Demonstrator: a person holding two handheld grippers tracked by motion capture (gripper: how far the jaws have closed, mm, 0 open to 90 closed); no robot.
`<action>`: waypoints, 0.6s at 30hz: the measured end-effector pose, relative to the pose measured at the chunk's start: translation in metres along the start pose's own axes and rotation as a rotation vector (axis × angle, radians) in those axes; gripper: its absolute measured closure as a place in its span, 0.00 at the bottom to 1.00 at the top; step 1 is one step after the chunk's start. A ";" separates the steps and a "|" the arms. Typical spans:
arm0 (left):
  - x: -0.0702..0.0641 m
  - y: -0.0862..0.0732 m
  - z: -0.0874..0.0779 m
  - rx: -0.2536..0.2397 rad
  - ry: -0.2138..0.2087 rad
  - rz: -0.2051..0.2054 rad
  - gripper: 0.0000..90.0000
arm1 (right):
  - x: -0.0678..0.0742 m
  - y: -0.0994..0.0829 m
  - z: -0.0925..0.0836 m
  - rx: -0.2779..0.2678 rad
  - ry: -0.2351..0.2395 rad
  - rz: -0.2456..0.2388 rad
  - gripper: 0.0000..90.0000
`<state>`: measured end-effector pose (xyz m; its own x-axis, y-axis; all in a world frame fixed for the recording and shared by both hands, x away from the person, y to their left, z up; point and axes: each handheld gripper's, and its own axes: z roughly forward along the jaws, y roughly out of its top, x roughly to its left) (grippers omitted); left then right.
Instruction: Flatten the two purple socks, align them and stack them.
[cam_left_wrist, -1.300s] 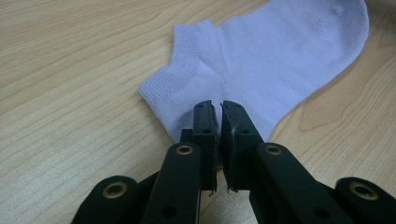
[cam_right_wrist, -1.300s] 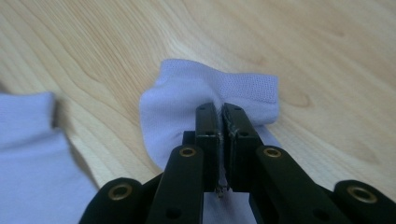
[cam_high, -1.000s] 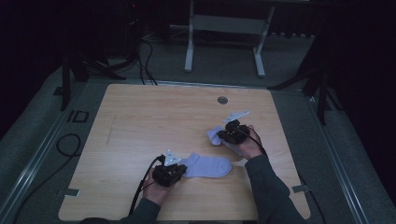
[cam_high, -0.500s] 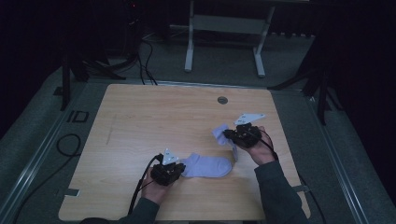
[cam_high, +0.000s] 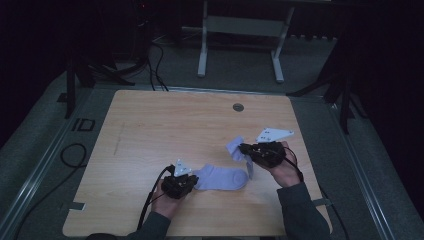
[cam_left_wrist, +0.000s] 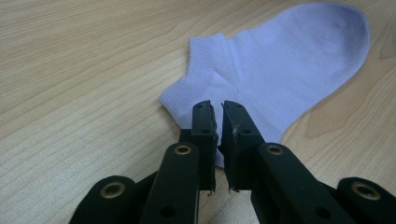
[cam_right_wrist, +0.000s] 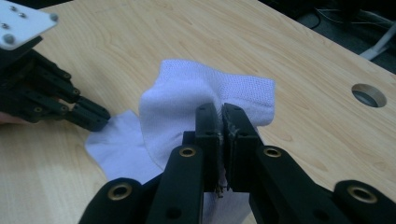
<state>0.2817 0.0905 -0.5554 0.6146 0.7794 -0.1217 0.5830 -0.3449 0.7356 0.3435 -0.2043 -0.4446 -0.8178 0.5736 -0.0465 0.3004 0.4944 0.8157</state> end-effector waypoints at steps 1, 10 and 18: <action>0.000 0.000 0.000 0.000 0.000 0.000 0.93 | 0.001 0.000 0.000 -0.001 0.002 0.000 0.95; -0.001 0.000 0.001 0.008 0.001 -0.002 0.93 | 0.010 0.000 0.001 -0.013 0.016 -0.015 0.95; -0.001 0.000 0.001 0.010 0.001 0.000 0.93 | 0.015 -0.003 0.010 0.007 0.033 -0.020 0.95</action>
<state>0.2817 0.0896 -0.5562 0.6145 0.7796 -0.1209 0.5883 -0.3507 0.7287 0.3355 -0.1904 -0.4533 -0.8392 0.5421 -0.0436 0.2871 0.5097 0.8110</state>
